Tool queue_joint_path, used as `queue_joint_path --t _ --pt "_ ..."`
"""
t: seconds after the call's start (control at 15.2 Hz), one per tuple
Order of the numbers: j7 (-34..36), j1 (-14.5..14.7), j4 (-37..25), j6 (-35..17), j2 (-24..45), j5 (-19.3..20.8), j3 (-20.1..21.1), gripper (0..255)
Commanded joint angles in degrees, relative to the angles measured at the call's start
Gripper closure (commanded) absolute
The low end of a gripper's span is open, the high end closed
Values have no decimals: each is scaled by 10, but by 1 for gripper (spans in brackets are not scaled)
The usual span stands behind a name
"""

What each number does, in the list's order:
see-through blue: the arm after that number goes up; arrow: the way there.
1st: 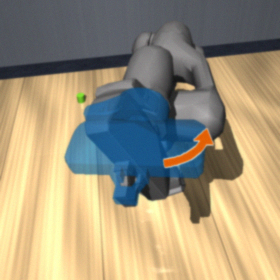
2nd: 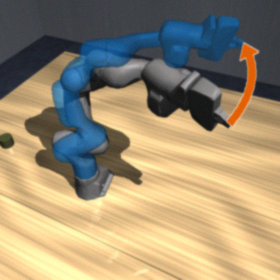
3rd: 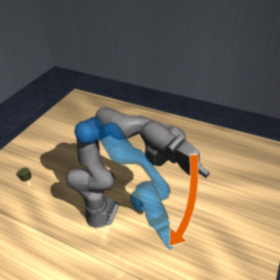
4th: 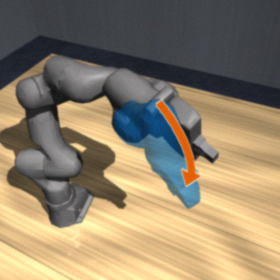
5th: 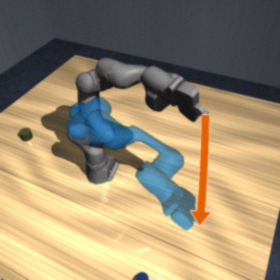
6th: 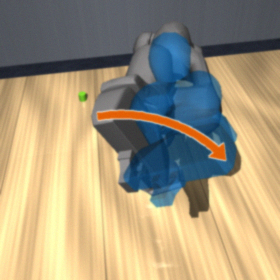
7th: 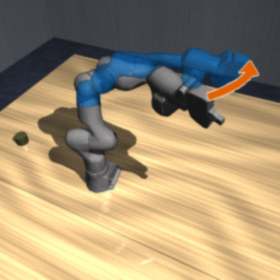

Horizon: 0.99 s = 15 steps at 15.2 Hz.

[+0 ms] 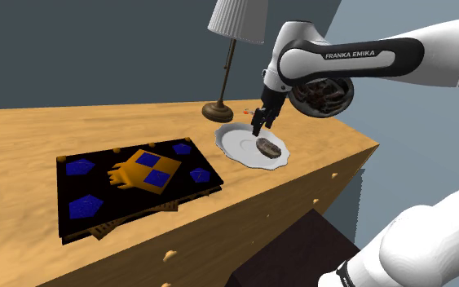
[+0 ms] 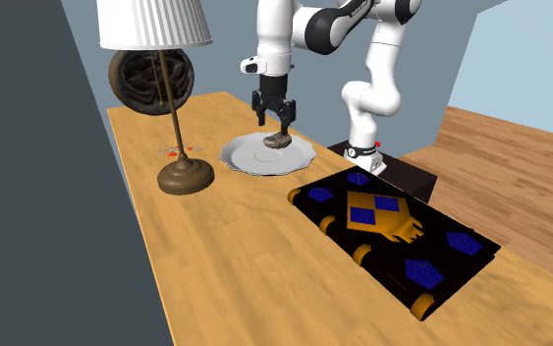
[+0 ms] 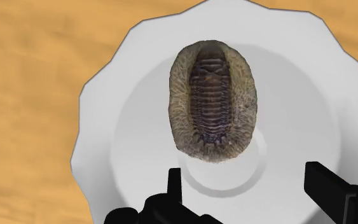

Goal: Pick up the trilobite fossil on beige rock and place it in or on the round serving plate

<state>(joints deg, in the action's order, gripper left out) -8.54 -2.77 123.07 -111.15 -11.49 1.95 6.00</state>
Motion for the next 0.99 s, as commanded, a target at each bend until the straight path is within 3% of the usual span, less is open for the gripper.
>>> queue_joint_path --t 0.0,0.13,0.4,0.92 --pt "0 0 0 0 0 0 0 0" --pt "0 0 0 0 0 0 0 0" --pt "-1 1 -65 73 -8 -2 1 0" --pt "-1 1 -65 73 -8 -2 1 0"
